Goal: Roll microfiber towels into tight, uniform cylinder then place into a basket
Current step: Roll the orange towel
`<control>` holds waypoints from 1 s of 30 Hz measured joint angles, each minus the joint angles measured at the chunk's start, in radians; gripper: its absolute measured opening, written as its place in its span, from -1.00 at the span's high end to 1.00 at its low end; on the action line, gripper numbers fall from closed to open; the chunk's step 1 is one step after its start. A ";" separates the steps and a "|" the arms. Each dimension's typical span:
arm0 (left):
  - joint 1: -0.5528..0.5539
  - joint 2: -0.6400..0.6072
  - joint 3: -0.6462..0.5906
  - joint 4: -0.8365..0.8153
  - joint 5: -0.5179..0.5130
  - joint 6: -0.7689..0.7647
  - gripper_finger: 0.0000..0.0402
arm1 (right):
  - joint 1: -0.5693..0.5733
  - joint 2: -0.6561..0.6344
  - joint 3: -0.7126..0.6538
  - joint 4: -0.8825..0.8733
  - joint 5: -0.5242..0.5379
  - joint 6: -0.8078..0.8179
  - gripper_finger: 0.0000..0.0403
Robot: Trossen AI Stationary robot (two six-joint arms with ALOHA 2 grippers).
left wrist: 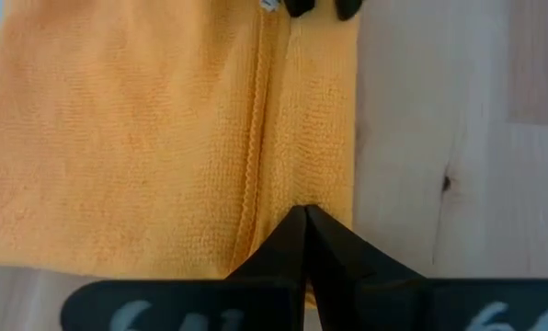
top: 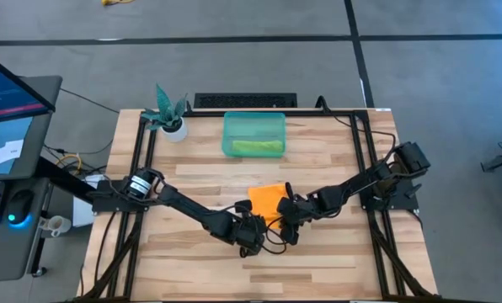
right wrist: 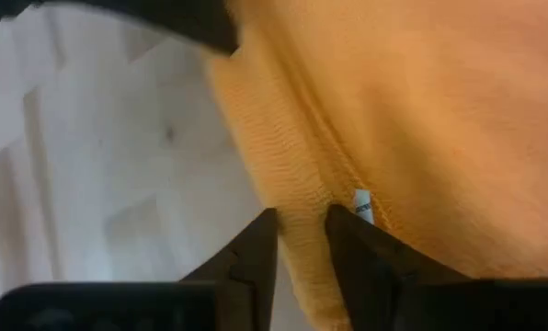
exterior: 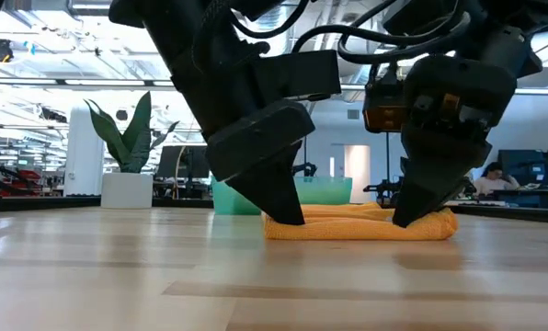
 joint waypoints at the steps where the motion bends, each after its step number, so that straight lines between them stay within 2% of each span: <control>1: 0.000 0.000 0.000 0.000 0.001 0.002 0.99 | -0.002 -0.001 0.006 -0.008 -0.031 -0.020 0.35; 4: 0.000 0.001 0.000 0.005 0.007 0.006 0.99 | -0.013 -0.023 0.016 -0.045 -0.111 -0.042 0.27; 10: -0.002 0.000 -0.003 -0.011 0.021 0.008 0.99 | -0.020 -0.153 0.012 -0.174 -0.117 -0.073 0.23; 12: -0.003 0.000 -0.003 -0.014 0.021 0.008 0.99 | -0.016 -0.223 0.012 -0.238 -0.063 -0.078 0.24; 16: -0.003 0.000 -0.003 -0.015 0.020 0.012 0.99 | 0.038 -0.364 0.009 -0.338 0.121 -0.159 0.27; 20: -0.003 0.000 -0.003 -0.015 0.019 0.032 0.99 | 0.167 -0.454 -0.035 -0.291 0.350 -0.230 0.29; 22: -0.003 0.000 -0.003 -0.014 0.017 0.036 0.99 | 0.228 -0.463 -0.061 -0.234 0.430 -0.247 0.30; 25: -0.002 0.000 -0.003 -0.014 0.015 0.036 0.99 | 0.300 -0.450 -0.077 -0.189 0.480 -0.266 0.31; 30: -0.002 0.000 -0.003 -0.013 0.014 0.035 0.99 | 0.358 -0.362 -0.077 -0.104 0.487 -0.334 0.30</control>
